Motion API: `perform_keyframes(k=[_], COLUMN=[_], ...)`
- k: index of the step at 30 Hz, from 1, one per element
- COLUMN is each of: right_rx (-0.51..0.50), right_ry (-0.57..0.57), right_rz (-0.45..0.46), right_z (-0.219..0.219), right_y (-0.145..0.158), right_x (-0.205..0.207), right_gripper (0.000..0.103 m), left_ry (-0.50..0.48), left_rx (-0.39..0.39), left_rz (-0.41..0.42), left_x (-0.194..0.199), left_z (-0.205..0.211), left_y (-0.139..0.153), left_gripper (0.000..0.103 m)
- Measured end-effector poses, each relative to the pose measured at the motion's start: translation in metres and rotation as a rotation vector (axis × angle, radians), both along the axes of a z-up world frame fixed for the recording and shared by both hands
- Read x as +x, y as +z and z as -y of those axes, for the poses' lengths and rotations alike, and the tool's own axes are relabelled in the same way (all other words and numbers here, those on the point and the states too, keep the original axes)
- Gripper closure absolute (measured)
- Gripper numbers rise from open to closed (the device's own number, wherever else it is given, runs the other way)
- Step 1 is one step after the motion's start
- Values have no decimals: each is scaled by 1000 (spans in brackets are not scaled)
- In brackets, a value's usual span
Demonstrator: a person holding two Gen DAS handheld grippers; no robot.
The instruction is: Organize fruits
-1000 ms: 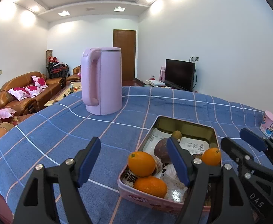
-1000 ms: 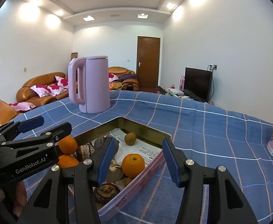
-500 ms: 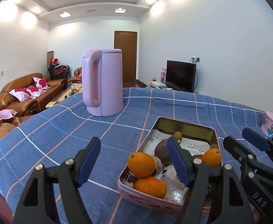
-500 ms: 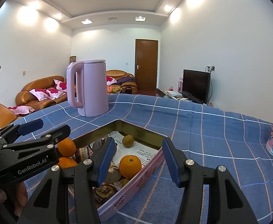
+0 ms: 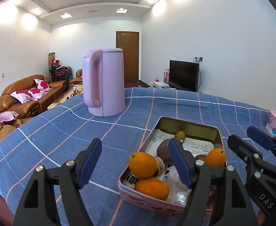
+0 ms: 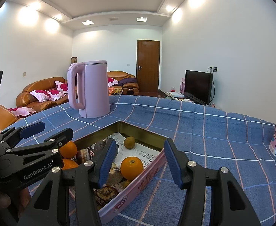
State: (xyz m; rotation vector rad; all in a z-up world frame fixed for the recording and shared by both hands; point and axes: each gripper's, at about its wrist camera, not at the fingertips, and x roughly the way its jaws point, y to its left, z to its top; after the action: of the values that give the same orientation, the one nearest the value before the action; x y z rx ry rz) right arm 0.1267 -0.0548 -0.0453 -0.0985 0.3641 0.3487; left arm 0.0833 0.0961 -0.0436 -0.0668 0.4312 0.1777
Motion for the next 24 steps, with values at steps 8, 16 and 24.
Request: perform_keyframes(k=[8,16,24], right_rx=[8,25,45], right_ry=[-2,-11,-26], right_rz=[2,17,25], right_z=[0,4,7], right_y=[2,3,3], right_x=[-1,-2,-1], right_gripper=[47,33,33], left_ry=[4,31,39], left_rx=[14,56,63], left_rz=[10,41,44], left_x=[-1,-7,-7], left_z=[4,11,12], left_y=[0,3,3], left_gripper=[22,4,0])
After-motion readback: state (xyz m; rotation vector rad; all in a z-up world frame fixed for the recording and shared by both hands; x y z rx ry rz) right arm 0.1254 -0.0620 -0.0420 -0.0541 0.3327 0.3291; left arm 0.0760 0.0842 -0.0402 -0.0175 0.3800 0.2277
